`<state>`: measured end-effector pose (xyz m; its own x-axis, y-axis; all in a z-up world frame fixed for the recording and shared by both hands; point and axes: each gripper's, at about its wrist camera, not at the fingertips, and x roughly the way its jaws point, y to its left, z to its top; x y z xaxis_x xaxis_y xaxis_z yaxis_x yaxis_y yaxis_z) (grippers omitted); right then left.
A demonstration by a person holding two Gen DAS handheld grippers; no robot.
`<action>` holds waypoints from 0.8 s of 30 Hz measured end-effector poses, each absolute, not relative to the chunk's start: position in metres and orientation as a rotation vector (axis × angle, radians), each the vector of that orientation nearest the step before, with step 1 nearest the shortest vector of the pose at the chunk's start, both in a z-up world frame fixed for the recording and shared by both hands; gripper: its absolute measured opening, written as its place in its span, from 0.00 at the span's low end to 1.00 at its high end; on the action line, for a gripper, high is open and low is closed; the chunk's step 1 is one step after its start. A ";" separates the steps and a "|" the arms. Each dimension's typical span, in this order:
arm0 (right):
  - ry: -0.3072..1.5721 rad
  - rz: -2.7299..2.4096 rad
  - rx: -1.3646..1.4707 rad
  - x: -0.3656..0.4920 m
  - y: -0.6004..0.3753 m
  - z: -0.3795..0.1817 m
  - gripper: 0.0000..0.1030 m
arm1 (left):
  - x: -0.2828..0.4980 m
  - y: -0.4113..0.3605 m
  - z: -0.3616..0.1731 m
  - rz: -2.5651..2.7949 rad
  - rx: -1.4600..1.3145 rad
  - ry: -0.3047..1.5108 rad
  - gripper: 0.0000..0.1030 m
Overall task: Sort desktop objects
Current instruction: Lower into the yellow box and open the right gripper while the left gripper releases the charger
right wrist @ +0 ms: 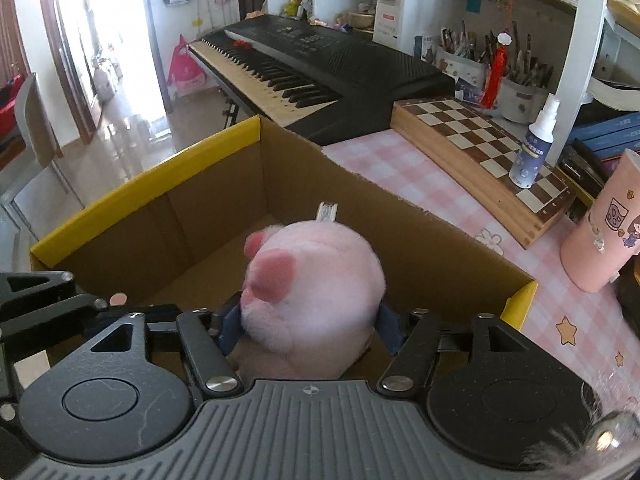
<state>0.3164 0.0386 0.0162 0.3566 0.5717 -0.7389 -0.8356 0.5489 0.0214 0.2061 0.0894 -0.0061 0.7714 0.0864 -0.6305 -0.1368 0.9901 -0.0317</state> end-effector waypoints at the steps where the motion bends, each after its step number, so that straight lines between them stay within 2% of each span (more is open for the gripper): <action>1: 0.770 0.938 -0.384 0.317 0.038 0.017 0.64 | 0.206 0.090 -0.006 0.129 -0.081 0.680 0.45; 3: 0.756 0.940 -0.363 0.316 0.037 0.020 0.68 | 0.204 0.091 -0.004 0.144 -0.082 0.677 0.53; 5: 0.735 0.940 -0.343 0.315 0.035 0.025 0.73 | 0.203 0.091 -0.003 0.168 -0.076 0.673 0.69; 7: 0.711 0.940 -0.324 0.312 0.032 0.032 0.74 | 0.202 0.091 -0.002 0.194 -0.060 0.666 0.75; 24: 0.535 0.759 -0.143 0.270 -0.017 0.071 0.78 | 0.165 0.101 0.019 0.195 -0.111 0.563 0.75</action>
<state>0.2702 -0.0171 0.0713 0.5993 0.6167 -0.5103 -0.6879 0.7229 0.0657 0.1654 0.1008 0.0187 0.8279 0.1526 -0.5397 -0.2133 0.9756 -0.0513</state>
